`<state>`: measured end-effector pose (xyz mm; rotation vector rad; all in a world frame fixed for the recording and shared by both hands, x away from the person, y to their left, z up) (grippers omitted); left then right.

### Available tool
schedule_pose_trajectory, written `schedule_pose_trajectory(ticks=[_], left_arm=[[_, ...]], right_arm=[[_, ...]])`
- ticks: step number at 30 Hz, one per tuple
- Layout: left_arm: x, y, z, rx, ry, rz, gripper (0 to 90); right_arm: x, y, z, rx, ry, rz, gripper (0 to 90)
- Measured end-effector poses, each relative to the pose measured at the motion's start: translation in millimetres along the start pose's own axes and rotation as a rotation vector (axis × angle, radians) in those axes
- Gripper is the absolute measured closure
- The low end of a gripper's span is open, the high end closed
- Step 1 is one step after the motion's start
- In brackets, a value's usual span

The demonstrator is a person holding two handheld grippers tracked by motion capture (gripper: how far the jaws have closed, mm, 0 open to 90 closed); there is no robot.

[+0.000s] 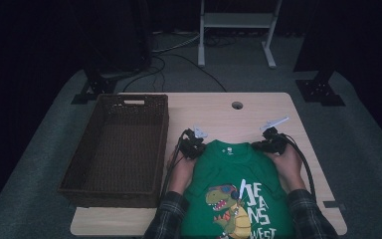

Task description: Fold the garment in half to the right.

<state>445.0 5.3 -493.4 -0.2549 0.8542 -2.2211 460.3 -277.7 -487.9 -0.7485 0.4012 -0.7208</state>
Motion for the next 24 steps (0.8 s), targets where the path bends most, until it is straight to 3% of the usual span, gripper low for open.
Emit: schedule_pose_trajectory(ticks=[3, 5, 10, 16, 20, 24], left_arm=[[-1.0, 1.5, 3.5, -0.01, -0.005, 0.004, 88.8], [-2.1, -3.6, 4.7, 0.019, -0.023, -0.006, 88.9], [3.9, -36.6, 14.3, 0.089, -0.052, -0.025, 88.8], [29.9, -78.2, 16.1, 0.087, -0.018, -0.053, 88.7], [50.9, -90.5, 5.1, 0.073, 0.018, -0.061, 88.7], [65.4, -92.7, -15.9, 0.049, 0.003, -0.084, 88.7]], right_arm=[[1.9, 1.6, 4.4, -0.015, 0.004, -0.01, 89.3], [-0.5, -4.3, 6.8, 0.0, -0.01, -0.022, 89.4], [-12.7, -35.6, 12.7, 0.07, -0.051, -0.028, 89.3], [-39.4, -72.6, 4.7, 0.098, -0.079, -0.013, 89.3], [-59.3, -84.1, -13.5, 0.08, -0.085, 0.001, 89.3], [-68.0, -82.9, -35.8, 0.103, -0.051, 0.074, 89.3]])
Point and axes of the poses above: each handheld gripper's, and its own axes: y roughly forward along the jaws, z roughly out of its top, x roughly to its right, the point moved 3 cm from there along y, roughly forward along the jaws, and after that the axes turned 4 degrees about x, right-handed, at the moved point
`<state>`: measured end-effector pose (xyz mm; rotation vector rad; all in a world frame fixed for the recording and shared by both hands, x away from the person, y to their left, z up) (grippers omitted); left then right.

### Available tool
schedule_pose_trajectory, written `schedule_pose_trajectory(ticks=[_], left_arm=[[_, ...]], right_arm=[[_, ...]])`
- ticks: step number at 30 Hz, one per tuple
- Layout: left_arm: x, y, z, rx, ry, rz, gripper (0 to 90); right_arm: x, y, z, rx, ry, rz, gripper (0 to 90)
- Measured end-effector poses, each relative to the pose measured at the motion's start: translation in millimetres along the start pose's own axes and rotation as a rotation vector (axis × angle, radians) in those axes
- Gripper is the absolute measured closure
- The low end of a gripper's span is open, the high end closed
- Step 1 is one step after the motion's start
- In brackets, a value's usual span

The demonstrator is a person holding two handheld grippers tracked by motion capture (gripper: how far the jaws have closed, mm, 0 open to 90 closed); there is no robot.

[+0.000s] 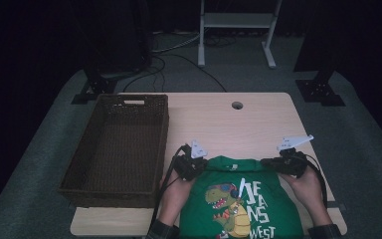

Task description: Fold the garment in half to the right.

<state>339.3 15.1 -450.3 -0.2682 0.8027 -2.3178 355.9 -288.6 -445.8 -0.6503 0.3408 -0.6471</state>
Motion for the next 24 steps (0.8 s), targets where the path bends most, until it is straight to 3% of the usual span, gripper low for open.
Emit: schedule_pose_trajectory(ticks=[3, 4, 6, 9, 10, 16, 24], left_arm=[[2.6, 0.8, -10.1, -0.008, -0.021, -0.021, 88.6], [4.0, 1.9, -17.1, -0.011, -0.041, -0.037, 88.6], [7.0, 4.2, -30.8, -0.029, -0.074, -0.066, 88.6], [8.7, 10.5, -41.2, -0.059, -0.088, -0.076, 88.6], [8.5, 12.0, -43.0, -0.048, -0.097, -0.078, 88.5], [6.4, 13.6, -42.6, -0.042, -0.108, -0.074, 88.4], [-5.1, 27.1, -31.5, -0.047, -0.1, -0.033, 88.3]], right_arm=[[-1.7, 2.8, -9.5, 0.006, 0.017, 0.015, 89.3], [-4.6, 6.7, -19.3, -0.005, 0.025, 0.049, 89.3], [-8.0, 9.6, -27.1, -0.011, 0.037, 0.07, 89.3], [-12.1, 15.7, -39.0, -0.039, 0.04, 0.081, 89.3], [-12.5, 17.7, -41.9, -0.05, 0.046, 0.082, 89.3], [-8.3, 21.6, -46.9, -0.026, 0.098, 0.081, 89.6], [-1.2, 28.7, -37.5, -0.032, 0.082, 0.028, 89.5]])
Point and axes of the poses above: each handheld gripper's, and its own axes: y roughly forward along the jaws, z roughly out of its top, x roughly to its right, the point moved 3 cm from there along y, roughly forward along the jaws, and after that the axes turned 4 degrees about x, right-handed, at the moved point
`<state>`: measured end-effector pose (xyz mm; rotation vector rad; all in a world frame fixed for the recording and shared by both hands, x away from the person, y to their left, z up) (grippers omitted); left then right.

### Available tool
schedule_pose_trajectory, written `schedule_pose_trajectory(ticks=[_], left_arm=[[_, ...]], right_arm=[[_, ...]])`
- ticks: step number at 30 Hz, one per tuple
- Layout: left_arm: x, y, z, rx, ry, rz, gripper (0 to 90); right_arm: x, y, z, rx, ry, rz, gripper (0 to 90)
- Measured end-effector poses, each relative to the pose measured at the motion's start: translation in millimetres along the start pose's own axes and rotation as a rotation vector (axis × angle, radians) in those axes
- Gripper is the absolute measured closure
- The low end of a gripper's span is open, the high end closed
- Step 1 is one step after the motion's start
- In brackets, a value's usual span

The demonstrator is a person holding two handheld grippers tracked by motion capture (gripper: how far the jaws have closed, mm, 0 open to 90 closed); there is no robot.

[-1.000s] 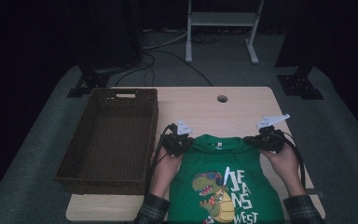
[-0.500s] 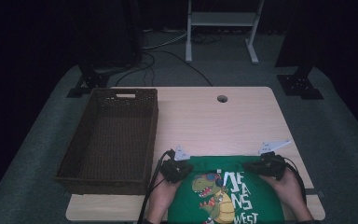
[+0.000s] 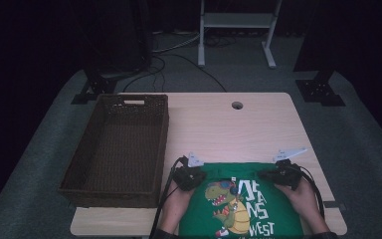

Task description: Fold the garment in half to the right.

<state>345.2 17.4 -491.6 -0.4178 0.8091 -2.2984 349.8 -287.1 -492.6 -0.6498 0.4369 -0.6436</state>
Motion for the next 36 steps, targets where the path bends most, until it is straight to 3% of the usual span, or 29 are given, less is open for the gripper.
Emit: schedule_pose_trajectory(ticks=[5, 12, 17, 20, 27, 36], left_arm=[[-15.0, 13.6, 15.4, -0.017, -0.003, 0.025, 88.3], [-33.9, 29.0, 31.0, -0.018, -0.009, 0.042, 88.3], [-49.0, 37.8, 39.3, -0.01, -0.02, 0.054, 88.3], [-56.1, 42.3, 43.6, -0.003, -0.014, 0.073, 88.3], [-70.8, 54.2, 54.4, 0.005, 0.024, 0.128, 88.4], [-83.5, 66.6, 66.6, 0.004, 0.017, 0.161, 88.4]], right_arm=[[11.8, 8.4, 13.3, -0.008, -0.001, -0.064, 89.6], [30.9, 21.1, 32.1, -0.013, 0.023, -0.117, 89.6], [44.5, 28.9, 42.1, -0.002, 0.044, -0.125, 89.6], [52.7, 32.5, 46.9, 0.002, 0.084, -0.106, 89.6], [63.6, 42.4, 60.0, -0.006, 0.09, -0.125, 89.6], [83.4, 54.4, 79.3, -0.03, 0.107, -0.164, 89.6]])
Point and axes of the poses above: each handheld gripper's, and its own axes: y roughly forward along the jaws, z roughly out of its top, x roughly to its right, the point moved 3 cm from there along y, roughly forward along the jaws, and after that the axes turned 4 degrees about x, right-handed, at the moved point
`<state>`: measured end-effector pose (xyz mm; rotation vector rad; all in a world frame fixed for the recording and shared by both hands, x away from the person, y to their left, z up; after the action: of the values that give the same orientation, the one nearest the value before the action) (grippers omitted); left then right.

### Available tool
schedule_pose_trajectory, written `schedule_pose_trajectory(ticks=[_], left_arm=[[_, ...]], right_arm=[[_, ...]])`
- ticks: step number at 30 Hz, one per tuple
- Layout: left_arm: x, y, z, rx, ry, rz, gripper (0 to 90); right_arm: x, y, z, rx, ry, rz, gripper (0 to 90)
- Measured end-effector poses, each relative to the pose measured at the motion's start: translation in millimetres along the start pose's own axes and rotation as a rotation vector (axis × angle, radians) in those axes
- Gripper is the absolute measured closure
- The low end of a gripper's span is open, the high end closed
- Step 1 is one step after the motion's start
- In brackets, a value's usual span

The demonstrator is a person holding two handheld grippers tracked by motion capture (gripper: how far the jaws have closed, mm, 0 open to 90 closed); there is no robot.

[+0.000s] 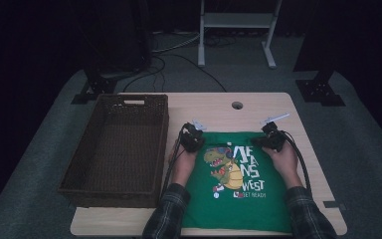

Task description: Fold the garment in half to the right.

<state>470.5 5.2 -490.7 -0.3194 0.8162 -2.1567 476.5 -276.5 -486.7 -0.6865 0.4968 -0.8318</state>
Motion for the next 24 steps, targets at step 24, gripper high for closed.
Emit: schedule_pose_trajectory(ticks=[24], left_arm=[[41.2, -78.2, -7.7, 0.164, 0.037, -0.053, 88.4]], right_arm=[[-33.7, -71.5, -24.4, 0.186, -0.124, 0.04, 89.6]])
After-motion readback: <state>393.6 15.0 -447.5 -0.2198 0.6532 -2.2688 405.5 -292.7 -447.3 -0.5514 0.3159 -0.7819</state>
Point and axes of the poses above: each handheld gripper's, and its own axes: y roughly forward along the jaws, z roughly out of its top, x roughly to its right, the point moved 3 cm from there along y, roughly forward along the jaws, and after that the axes turned 4 degrees about x, right-handed, at the moved point
